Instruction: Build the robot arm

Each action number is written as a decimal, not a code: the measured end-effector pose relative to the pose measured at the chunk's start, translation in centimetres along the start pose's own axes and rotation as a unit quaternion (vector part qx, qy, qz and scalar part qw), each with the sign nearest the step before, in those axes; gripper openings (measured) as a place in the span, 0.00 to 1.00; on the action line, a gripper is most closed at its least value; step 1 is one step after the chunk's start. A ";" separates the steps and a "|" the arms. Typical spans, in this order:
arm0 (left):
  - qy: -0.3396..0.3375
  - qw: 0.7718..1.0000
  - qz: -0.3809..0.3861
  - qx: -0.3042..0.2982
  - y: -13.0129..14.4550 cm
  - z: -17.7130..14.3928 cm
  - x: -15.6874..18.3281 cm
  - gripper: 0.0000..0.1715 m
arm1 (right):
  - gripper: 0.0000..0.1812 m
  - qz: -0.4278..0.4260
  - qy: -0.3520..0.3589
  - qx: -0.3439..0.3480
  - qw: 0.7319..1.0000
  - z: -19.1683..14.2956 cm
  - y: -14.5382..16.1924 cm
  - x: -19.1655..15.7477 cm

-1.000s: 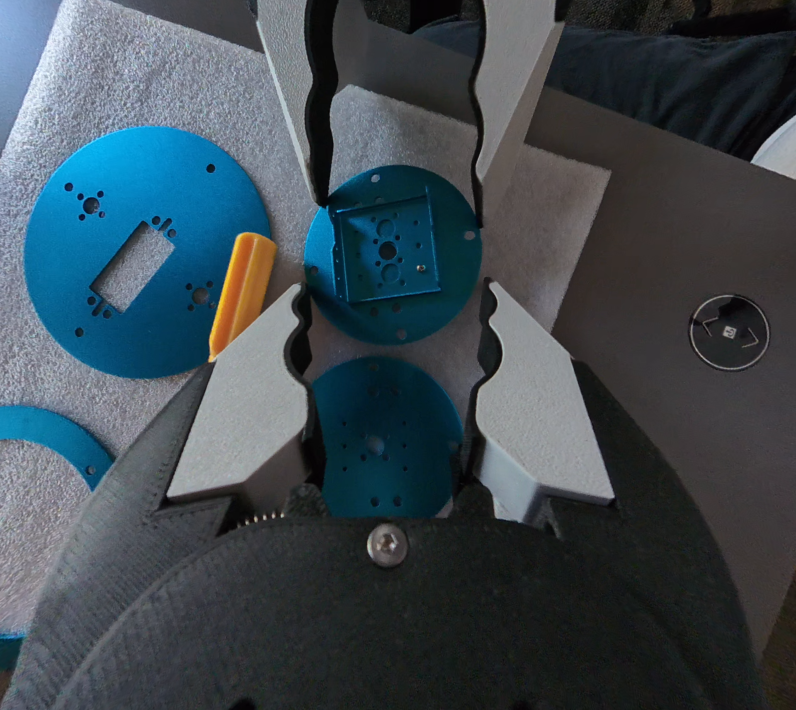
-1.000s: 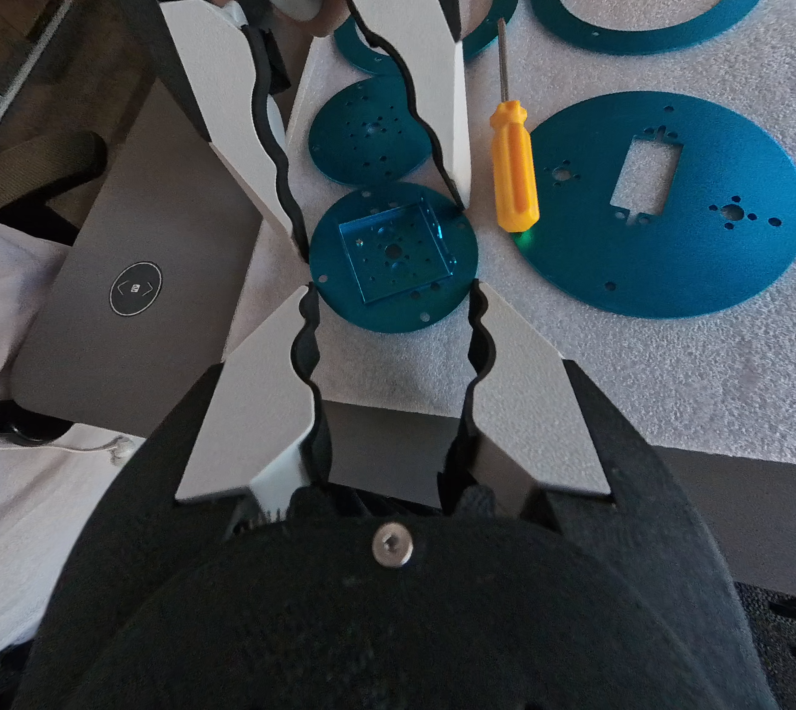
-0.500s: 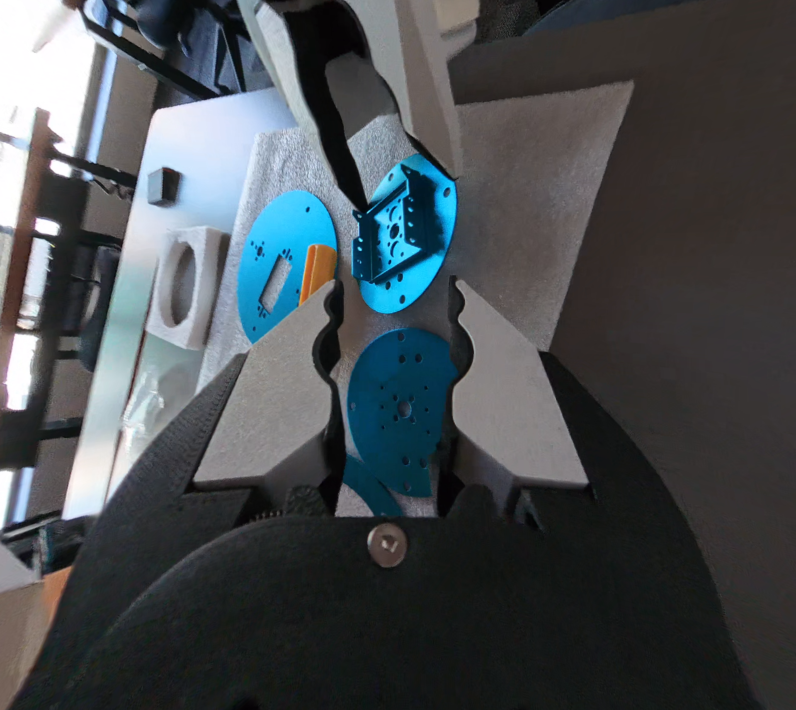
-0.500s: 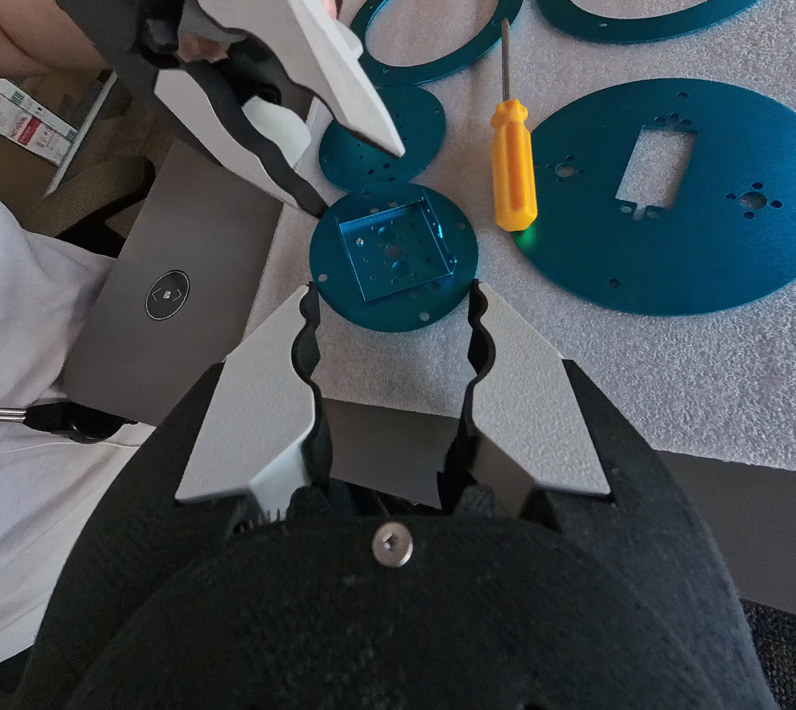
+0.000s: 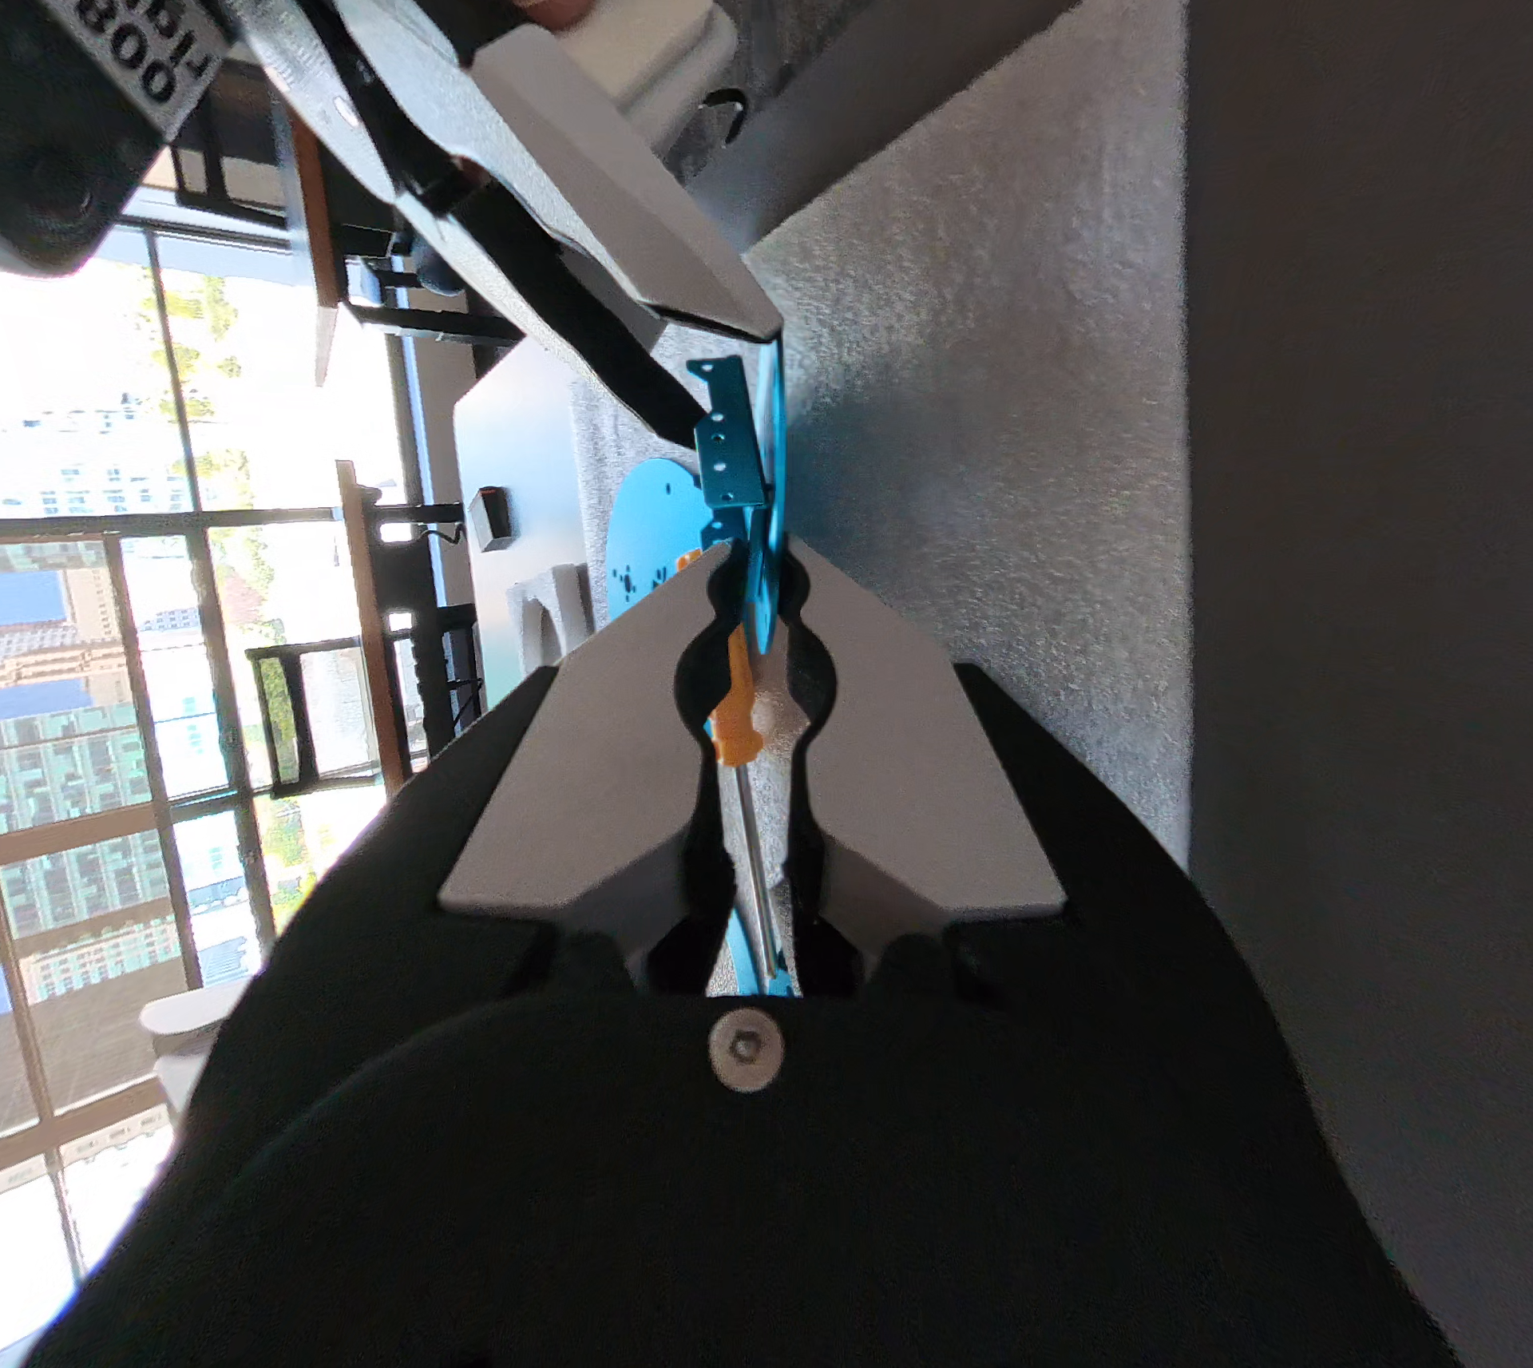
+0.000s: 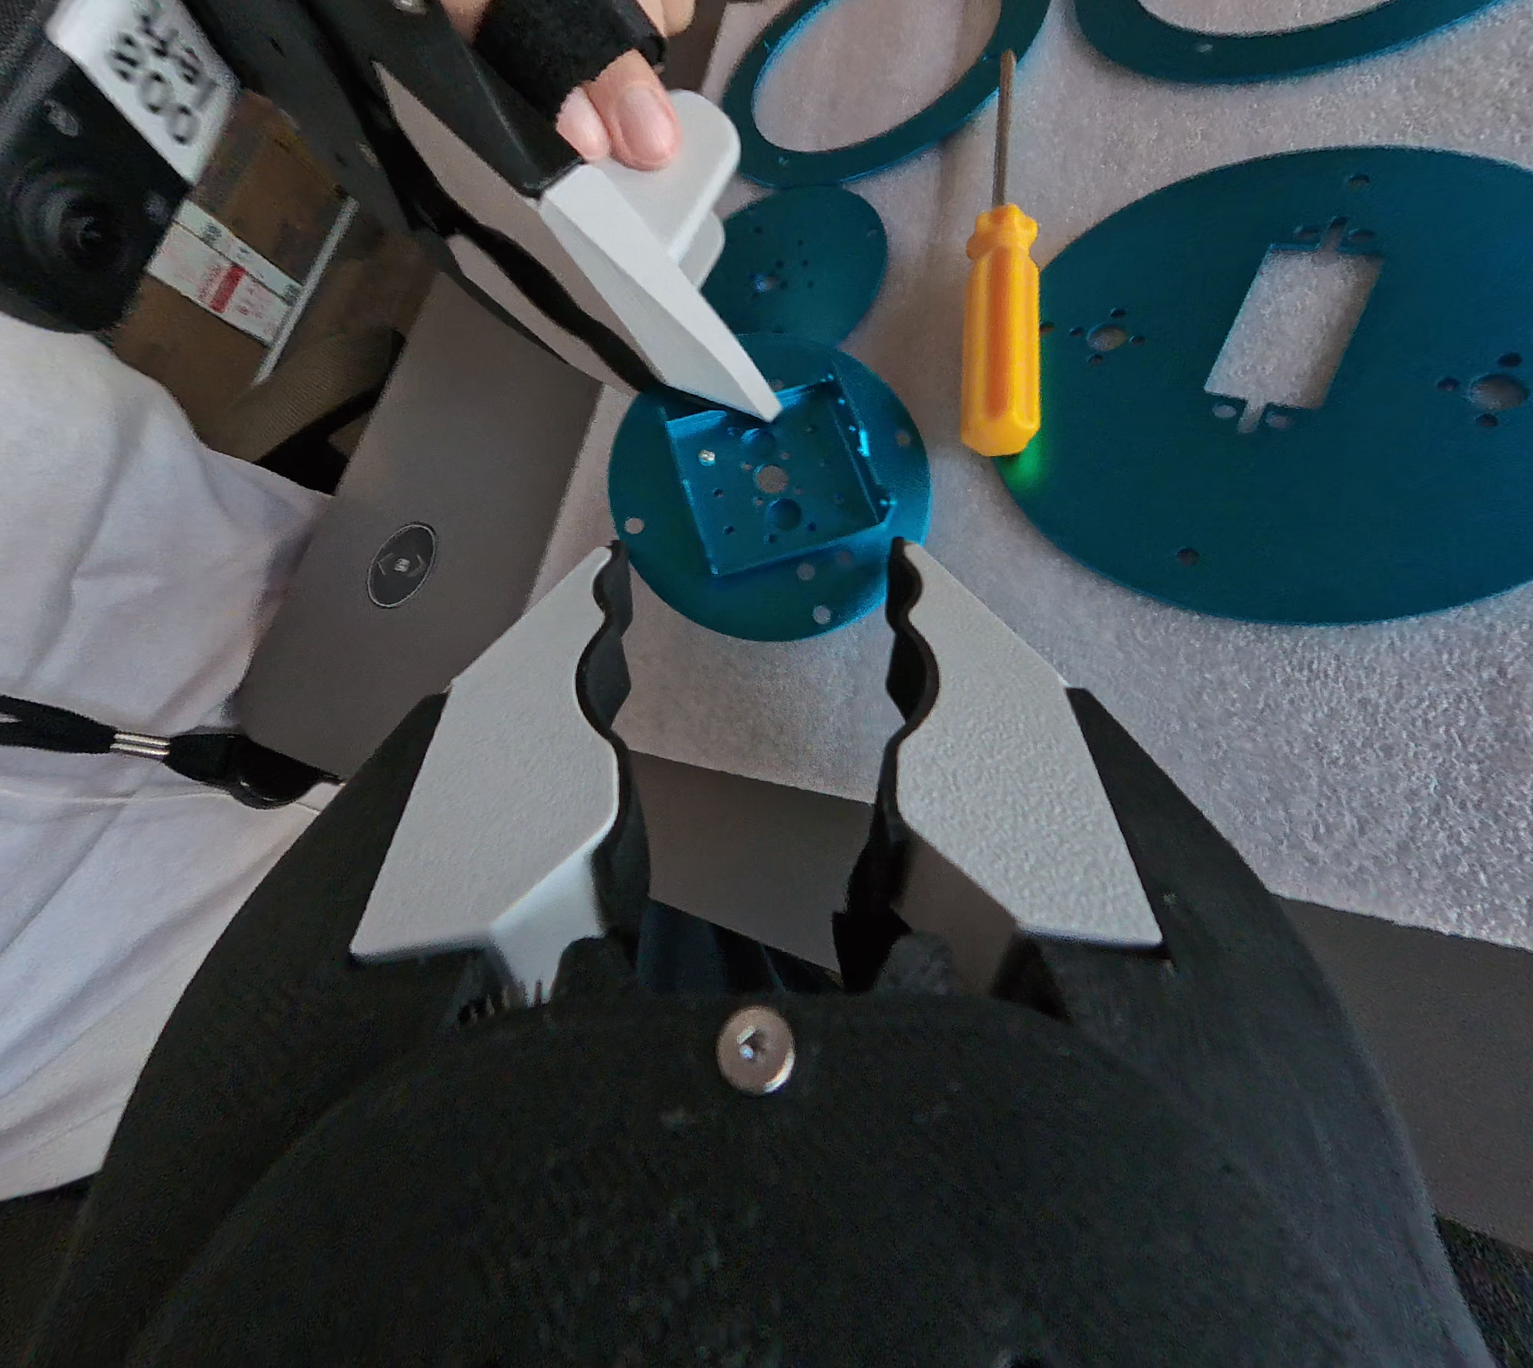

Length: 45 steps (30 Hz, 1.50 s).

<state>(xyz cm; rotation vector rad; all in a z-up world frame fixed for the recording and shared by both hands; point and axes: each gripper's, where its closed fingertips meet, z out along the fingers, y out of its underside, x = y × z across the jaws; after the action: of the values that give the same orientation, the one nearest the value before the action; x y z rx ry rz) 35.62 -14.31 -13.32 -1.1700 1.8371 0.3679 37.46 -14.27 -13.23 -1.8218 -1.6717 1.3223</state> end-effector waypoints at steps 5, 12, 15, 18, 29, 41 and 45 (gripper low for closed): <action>0.014 0.995 -0.097 0.014 0.1 -0.2 -1.0 0.02 | 0.41 -0.051 0.014 0.072 0.996 -1.1 -1.6 -0.4; 0.056 0.968 -0.237 0.060 -0.1 -1.1 -2.9 0.02 | 0.34 -0.161 0.114 0.044 0.979 0.1 -1.8 0.6; 0.103 0.941 -0.310 0.093 -0.6 -1.9 -3.6 0.02 | 0.27 -0.162 0.117 0.043 0.979 0.0 -2.3 0.5; 0.164 0.889 -0.403 0.145 -1.6 -3.0 -4.3 0.02 | 0.21 -0.134 0.072 0.076 0.985 -0.4 -3.1 -0.8; 0.281 0.728 -0.580 0.234 -3.0 -4.8 -5.1 0.02 | 0.07 -0.035 -0.035 0.154 0.987 -1.6 -3.4 -3.5; 0.361 0.591 -0.679 0.242 -4.2 -5.9 -5.1 0.02 | 0.08 0.054 -0.099 0.151 0.982 -1.9 -3.3 -6.1; 0.366 0.569 -0.696 0.240 -4.1 -6.0 -5.1 0.02 | 0.07 0.050 -0.102 0.157 0.981 -1.8 -3.4 -6.1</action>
<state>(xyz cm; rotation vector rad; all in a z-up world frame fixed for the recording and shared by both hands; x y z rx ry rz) 36.64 -17.36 -5.07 -2.0473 0.8203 -1.6189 37.62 -18.36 -7.25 -1.6485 -1.3788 1.7557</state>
